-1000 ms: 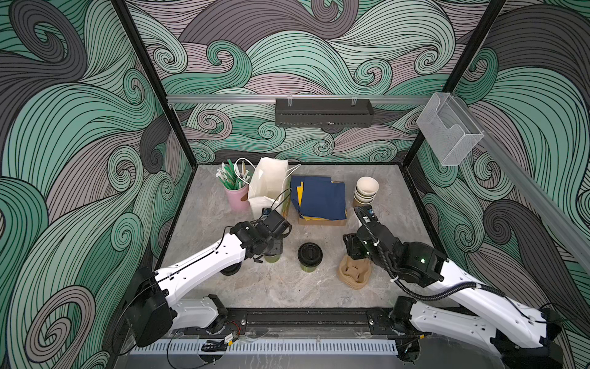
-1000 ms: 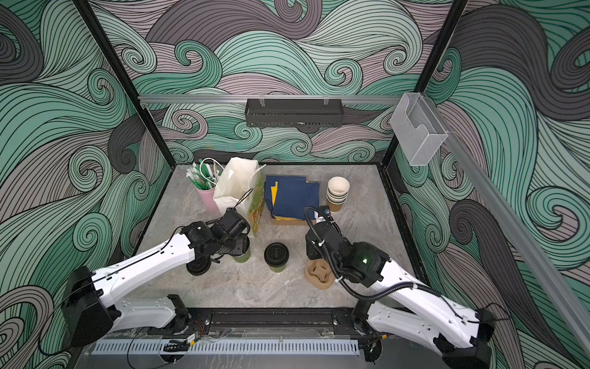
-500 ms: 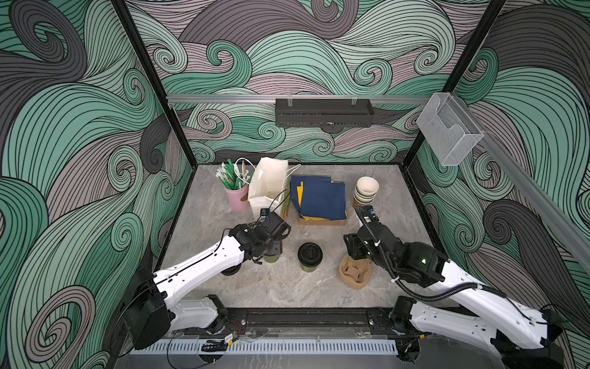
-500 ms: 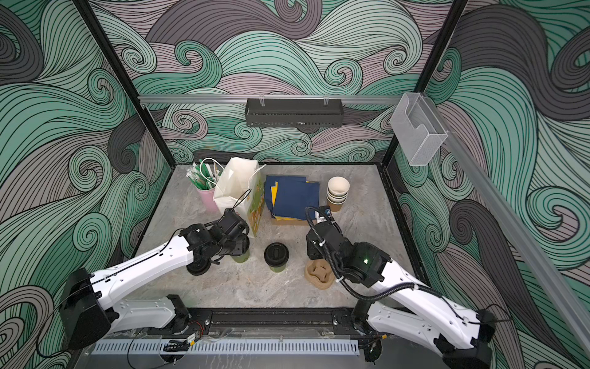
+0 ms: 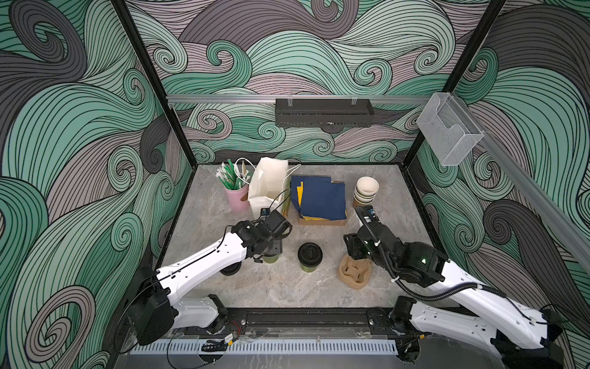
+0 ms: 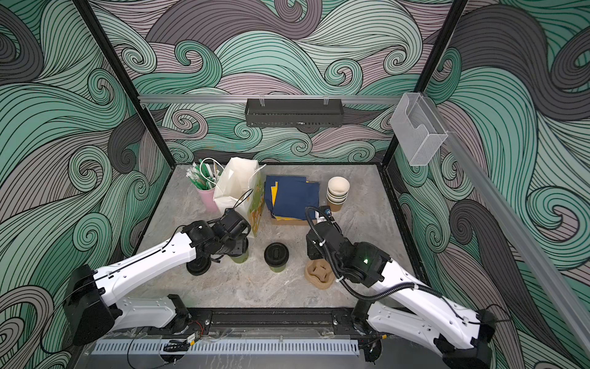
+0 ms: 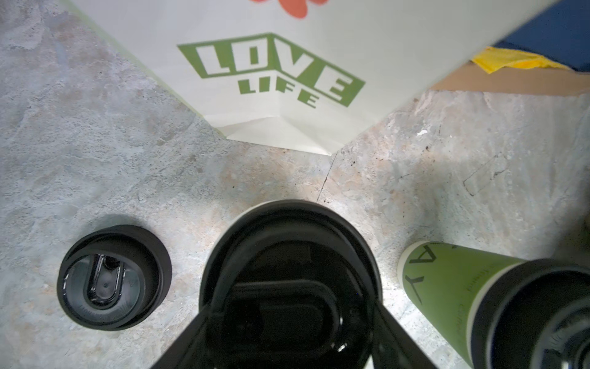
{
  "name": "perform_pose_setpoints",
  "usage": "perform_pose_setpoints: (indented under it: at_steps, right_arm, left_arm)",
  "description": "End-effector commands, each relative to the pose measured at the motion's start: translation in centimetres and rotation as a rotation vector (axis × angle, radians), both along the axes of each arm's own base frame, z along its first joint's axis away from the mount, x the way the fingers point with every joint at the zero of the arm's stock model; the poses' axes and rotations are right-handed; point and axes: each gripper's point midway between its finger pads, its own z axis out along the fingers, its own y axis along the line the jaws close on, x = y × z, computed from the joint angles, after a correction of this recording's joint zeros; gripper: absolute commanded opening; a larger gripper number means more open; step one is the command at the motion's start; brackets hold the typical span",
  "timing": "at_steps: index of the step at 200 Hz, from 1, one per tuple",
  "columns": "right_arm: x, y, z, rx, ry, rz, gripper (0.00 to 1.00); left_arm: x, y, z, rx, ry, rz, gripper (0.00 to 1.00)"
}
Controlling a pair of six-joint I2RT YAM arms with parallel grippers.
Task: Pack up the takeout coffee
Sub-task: 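Press the black lid down onto the cup with the left gripper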
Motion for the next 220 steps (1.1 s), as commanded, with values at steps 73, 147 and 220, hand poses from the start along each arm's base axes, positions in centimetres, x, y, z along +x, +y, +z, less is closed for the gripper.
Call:
perform_pose_setpoints:
  at_steps: [73, 147, 220]
  right_arm:
    - [-0.1, -0.7, -0.1, -0.002, 0.003, -0.027, 0.55]
    - [0.0, -0.8, -0.2, -0.003, 0.004, -0.026, 0.55]
    - [0.0, -0.9, -0.3, -0.004, 0.007, -0.029, 0.56]
  left_arm:
    - [-0.7, 0.9, -1.0, 0.019, 0.046, 0.056, 0.69]
    - [-1.1, 1.0, -1.7, 0.016, 0.078, 0.091, 0.71]
    - [-1.3, 0.7, -1.8, 0.005, 0.095, 0.088, 0.71]
